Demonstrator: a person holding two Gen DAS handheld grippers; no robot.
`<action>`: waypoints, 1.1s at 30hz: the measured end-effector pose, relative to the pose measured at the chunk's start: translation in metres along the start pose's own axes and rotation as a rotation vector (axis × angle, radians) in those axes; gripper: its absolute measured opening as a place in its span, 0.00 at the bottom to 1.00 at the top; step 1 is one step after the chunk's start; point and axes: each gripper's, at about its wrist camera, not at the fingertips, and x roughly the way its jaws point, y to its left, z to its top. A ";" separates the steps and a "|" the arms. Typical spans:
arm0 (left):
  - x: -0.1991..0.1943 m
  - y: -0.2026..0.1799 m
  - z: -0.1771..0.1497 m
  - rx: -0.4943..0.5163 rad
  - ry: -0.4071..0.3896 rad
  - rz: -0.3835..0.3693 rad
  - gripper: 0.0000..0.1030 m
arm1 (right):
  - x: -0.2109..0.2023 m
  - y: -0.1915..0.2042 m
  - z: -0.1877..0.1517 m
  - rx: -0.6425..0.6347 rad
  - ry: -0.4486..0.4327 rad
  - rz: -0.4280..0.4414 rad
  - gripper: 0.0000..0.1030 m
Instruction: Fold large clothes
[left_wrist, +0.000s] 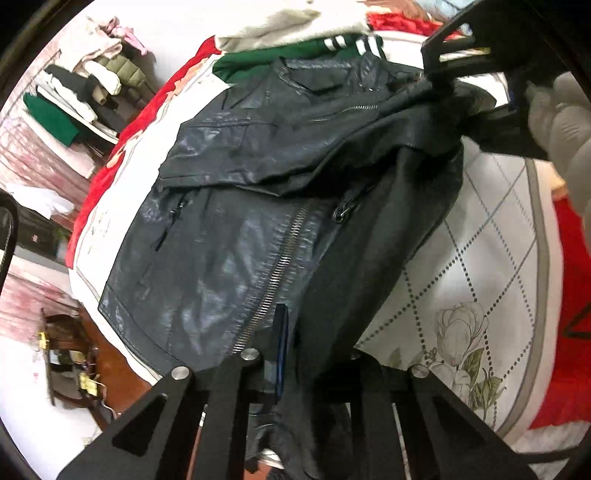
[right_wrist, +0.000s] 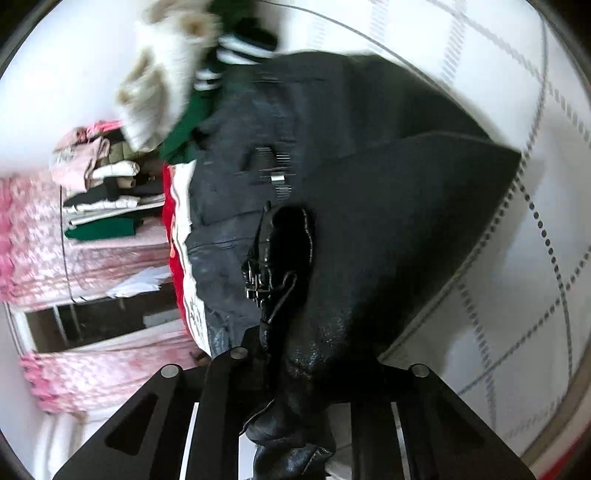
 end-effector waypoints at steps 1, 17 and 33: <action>-0.004 0.007 0.001 -0.006 0.001 -0.017 0.09 | -0.004 0.022 -0.005 -0.023 -0.005 -0.023 0.16; 0.053 0.256 0.055 -0.312 0.084 -0.292 0.16 | 0.143 0.273 -0.017 -0.226 0.020 -0.464 0.17; 0.150 0.352 0.042 -0.545 0.193 -0.357 0.83 | 0.199 0.260 0.011 -0.269 0.156 -0.151 0.81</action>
